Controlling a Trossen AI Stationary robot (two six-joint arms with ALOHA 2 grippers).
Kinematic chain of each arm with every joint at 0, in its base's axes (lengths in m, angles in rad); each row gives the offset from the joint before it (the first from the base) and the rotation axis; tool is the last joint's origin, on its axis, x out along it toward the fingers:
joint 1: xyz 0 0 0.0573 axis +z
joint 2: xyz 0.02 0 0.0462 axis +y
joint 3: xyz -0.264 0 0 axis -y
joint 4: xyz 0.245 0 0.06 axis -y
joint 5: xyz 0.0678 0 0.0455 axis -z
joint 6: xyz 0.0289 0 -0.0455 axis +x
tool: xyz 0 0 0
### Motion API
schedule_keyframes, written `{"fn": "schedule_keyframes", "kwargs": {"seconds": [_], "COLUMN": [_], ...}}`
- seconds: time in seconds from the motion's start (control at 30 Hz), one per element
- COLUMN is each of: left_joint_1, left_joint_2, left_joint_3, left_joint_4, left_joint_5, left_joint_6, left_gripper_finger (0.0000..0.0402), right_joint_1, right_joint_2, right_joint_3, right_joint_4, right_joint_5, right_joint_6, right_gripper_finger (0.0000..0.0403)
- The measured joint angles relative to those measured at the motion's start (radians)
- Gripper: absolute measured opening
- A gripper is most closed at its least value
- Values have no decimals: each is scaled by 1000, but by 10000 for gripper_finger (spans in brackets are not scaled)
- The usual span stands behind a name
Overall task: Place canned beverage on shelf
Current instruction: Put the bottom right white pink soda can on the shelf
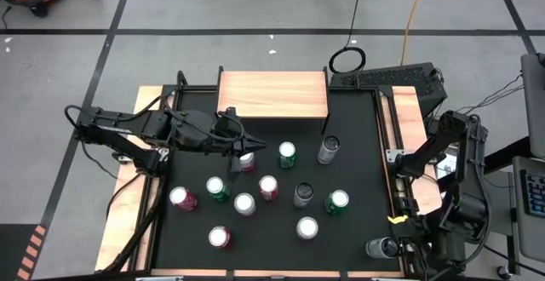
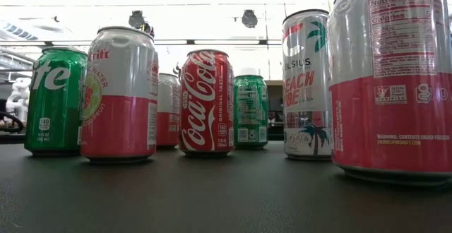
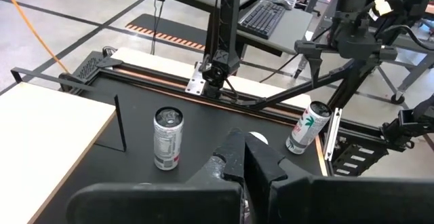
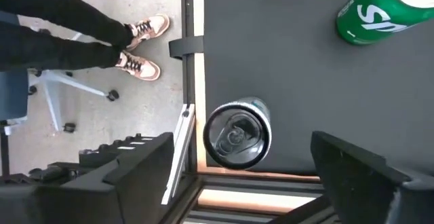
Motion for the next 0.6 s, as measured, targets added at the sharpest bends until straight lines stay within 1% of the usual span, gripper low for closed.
{"fn": "schedule_keyframes", "kwargs": {"seconds": [0.13,0.23,0.37,0.6], "left_joint_1": [0,0,0,0], "left_joint_2": [0,0,0,0], "left_joint_3": [0,0,0,0], "left_joint_4": [0,0,0,0], "left_joint_5": [-2,-3,-3,-3], "left_joint_6": [0,0,0,0], "left_gripper_finger": [0,0,0,0], "right_joint_1": [0,0,0,12], "right_joint_2": [0,-1,0,0], "right_joint_3": [0,-22,-90,-163], "right_joint_4": [-4,11,112,146], "right_joint_5": [0,0,-1,0], "right_joint_6": [1,7,13,46], "right_gripper_finger": [357,368,370,370]}}
